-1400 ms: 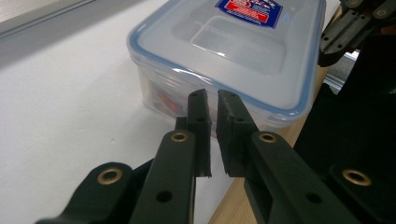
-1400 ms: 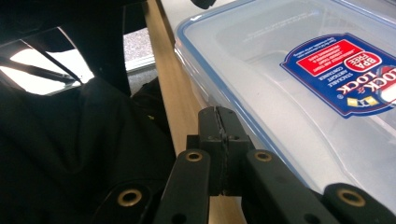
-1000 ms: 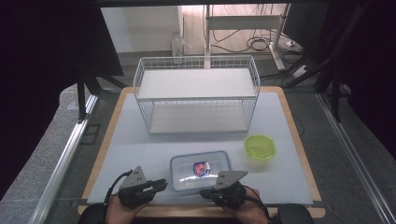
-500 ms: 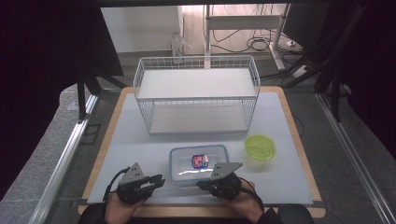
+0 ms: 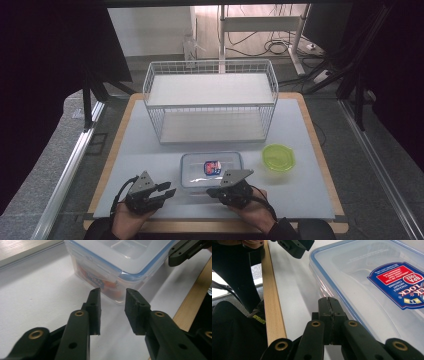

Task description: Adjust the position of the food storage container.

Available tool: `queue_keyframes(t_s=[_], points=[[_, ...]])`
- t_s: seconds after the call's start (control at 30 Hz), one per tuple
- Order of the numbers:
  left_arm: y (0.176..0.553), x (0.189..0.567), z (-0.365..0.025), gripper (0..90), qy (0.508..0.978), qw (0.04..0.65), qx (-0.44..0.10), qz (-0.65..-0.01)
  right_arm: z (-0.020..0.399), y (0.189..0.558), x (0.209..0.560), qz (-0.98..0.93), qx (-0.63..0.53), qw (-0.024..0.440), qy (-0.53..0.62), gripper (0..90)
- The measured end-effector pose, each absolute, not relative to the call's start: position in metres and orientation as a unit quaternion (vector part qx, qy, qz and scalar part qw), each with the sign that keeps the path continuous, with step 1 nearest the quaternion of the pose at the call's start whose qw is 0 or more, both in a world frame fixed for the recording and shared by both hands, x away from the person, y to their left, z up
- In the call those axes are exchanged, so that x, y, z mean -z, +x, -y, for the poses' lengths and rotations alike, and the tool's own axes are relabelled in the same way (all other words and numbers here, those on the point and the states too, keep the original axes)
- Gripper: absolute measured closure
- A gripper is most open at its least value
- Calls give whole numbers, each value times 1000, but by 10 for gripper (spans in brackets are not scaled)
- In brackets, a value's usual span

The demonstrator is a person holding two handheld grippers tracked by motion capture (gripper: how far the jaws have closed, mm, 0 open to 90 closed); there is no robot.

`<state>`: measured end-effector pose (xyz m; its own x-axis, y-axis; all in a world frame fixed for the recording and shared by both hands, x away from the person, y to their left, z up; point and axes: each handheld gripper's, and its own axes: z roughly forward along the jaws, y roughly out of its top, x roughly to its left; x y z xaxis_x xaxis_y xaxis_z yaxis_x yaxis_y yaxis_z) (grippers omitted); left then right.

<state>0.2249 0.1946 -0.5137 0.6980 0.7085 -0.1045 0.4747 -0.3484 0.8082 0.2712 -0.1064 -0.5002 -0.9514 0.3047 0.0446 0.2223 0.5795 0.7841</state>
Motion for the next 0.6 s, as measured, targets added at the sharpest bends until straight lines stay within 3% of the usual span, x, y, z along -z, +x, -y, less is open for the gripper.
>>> queue_keyframes(t_s=[0.2,0.6], points=[[227,518,-194,529,816,420,-138,-372,113,269,492,-883,-438,50,159,821],[236,519,-195,234,802,423,-145,-396,137,270,474,-864,-459,89,188,466]])
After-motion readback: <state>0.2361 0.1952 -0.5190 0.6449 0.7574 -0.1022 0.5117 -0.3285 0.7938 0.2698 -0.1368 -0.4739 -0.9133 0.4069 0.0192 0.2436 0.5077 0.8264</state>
